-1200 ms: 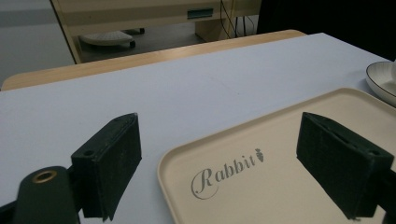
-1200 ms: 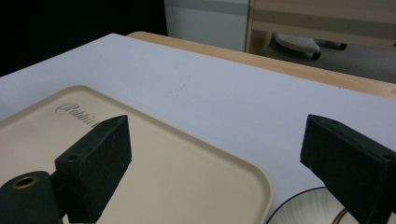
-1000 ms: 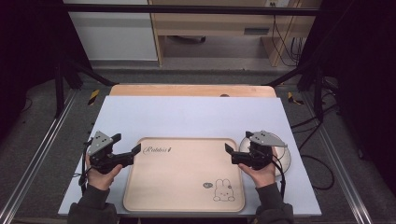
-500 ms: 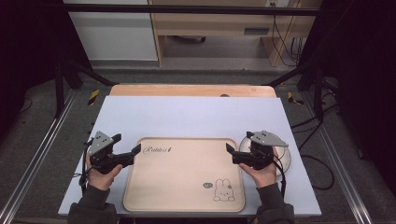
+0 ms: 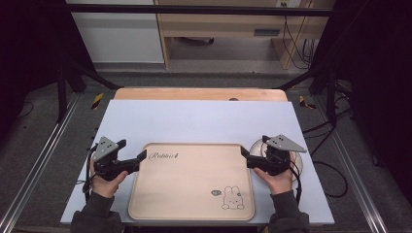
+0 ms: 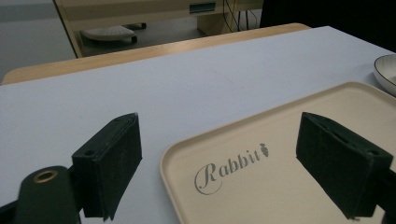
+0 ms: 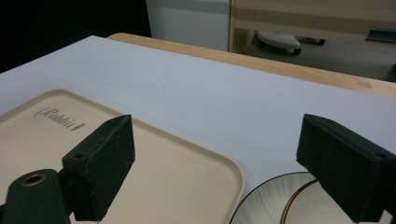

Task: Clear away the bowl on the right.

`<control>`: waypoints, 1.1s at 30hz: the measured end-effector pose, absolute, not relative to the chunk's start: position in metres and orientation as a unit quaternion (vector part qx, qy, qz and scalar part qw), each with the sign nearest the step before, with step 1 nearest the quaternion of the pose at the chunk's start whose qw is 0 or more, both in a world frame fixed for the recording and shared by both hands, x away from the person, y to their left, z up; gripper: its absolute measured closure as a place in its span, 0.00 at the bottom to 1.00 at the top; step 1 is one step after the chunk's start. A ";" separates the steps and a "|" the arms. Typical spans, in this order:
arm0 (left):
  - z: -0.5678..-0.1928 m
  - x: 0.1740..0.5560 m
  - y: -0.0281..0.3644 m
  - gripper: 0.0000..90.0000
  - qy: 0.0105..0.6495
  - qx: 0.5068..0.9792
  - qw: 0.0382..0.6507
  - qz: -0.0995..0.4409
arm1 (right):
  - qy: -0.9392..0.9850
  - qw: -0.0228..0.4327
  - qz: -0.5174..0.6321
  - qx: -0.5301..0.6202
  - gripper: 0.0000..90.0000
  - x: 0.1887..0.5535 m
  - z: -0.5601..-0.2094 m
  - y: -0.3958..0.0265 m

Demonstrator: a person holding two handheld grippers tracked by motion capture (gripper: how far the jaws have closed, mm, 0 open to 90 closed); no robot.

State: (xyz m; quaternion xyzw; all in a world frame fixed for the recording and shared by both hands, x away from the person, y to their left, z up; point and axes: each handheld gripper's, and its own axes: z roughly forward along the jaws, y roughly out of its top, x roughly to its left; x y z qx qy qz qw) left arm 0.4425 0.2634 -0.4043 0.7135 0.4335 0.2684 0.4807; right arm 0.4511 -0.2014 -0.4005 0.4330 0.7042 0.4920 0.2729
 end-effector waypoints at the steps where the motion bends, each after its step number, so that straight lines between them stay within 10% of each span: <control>1: -0.404 0.443 0.264 0.15 0.434 0.713 0.480 0.269 | 0.703 0.273 0.493 0.435 0.13 0.451 -0.400 -0.202; 33: -0.406 0.444 0.265 0.16 0.435 0.716 0.474 0.271 | 0.684 0.289 0.479 0.468 0.16 0.448 -0.390 -0.226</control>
